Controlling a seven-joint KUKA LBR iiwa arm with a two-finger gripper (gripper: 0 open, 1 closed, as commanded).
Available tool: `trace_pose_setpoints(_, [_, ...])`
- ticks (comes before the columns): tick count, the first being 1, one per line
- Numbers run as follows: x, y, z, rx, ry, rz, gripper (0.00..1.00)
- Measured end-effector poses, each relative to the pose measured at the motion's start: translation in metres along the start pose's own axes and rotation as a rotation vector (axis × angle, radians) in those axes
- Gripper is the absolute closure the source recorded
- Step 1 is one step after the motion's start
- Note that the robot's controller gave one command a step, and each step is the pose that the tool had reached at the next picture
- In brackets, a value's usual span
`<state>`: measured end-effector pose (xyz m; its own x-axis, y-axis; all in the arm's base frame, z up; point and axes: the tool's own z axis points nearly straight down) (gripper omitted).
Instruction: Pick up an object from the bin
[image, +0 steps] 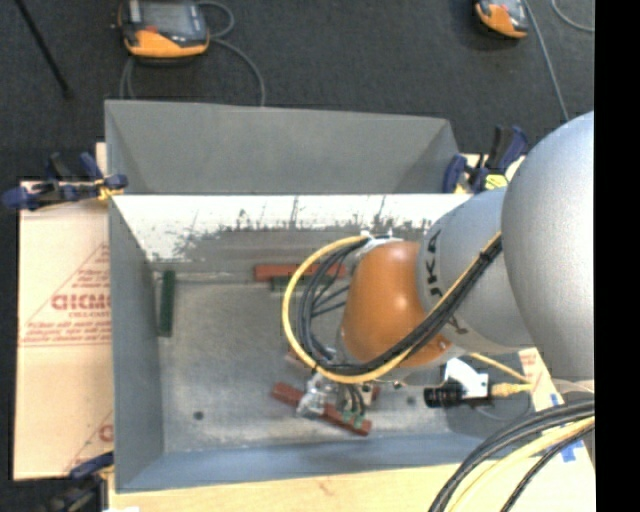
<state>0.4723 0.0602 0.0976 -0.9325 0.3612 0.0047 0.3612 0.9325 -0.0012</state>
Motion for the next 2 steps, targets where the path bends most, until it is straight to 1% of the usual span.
trace_pose_setpoints(2, [-0.001, 0.0, -0.032, -0.002, -0.006, -0.002, 1.0])
